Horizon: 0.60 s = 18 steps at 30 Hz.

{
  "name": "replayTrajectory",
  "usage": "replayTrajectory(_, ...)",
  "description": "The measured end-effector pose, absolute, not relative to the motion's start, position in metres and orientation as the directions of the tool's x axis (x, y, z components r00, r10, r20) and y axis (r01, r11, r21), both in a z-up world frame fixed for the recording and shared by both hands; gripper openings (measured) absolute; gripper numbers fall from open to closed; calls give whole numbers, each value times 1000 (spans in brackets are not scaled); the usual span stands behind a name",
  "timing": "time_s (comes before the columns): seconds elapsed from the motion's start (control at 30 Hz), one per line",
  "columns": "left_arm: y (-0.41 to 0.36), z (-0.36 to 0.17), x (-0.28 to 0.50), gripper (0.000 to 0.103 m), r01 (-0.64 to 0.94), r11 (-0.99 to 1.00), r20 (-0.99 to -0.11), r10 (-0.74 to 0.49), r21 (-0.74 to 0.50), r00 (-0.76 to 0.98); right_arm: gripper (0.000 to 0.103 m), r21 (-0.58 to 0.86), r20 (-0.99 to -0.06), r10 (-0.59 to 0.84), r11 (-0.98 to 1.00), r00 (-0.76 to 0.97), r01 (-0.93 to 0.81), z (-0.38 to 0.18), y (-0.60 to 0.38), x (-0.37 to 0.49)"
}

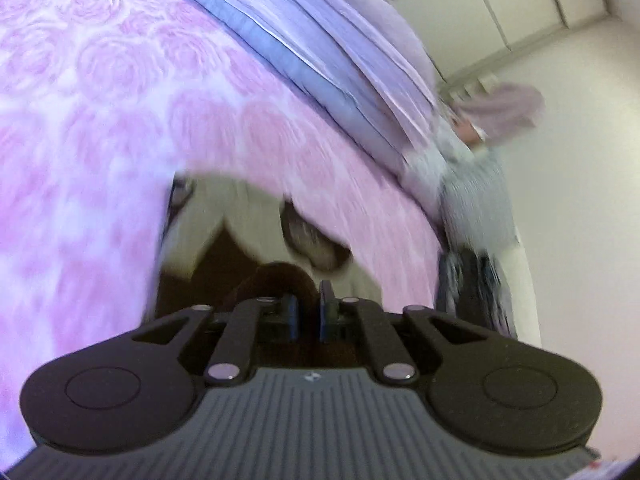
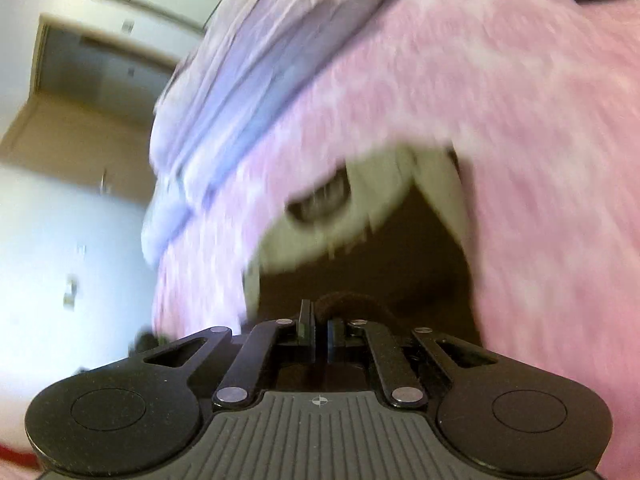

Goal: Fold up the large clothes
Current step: 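Lift the hem with both tools and fold it up toward the grey collar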

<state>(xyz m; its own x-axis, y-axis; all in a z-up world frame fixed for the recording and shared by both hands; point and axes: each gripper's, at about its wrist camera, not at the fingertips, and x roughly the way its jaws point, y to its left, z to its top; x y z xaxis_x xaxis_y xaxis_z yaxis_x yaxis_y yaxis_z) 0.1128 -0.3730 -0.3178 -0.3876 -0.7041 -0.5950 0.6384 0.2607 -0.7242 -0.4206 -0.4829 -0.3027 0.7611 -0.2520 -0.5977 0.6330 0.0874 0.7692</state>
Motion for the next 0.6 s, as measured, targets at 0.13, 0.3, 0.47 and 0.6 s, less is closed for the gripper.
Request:
replayTrajectory(0.13, -436, -337, 133, 20, 661, 351, -652, -705, -664, -281, 47, 686, -694, -307, -9, 651, 727, -324, -546, -397)
replayTrajectory(0.3, -451, -353, 131, 22, 790, 327, -751, -616, -518, -237, 49, 561, -759, -326, 111, 563, 821, -341, -547, -390)
replayTrajectory(0.47, -462, -379, 111, 27, 860, 237, -794, -545, -452, -268, 49, 423, -813, -326, 237, 482, 874, -374, -547, -370)
replayTrajectory(0.6, -488, -394, 99, 32, 895, 196, -808, -536, -401, -244, 49, 386, -797, -362, 311, 484, 869, -381, -556, -356)
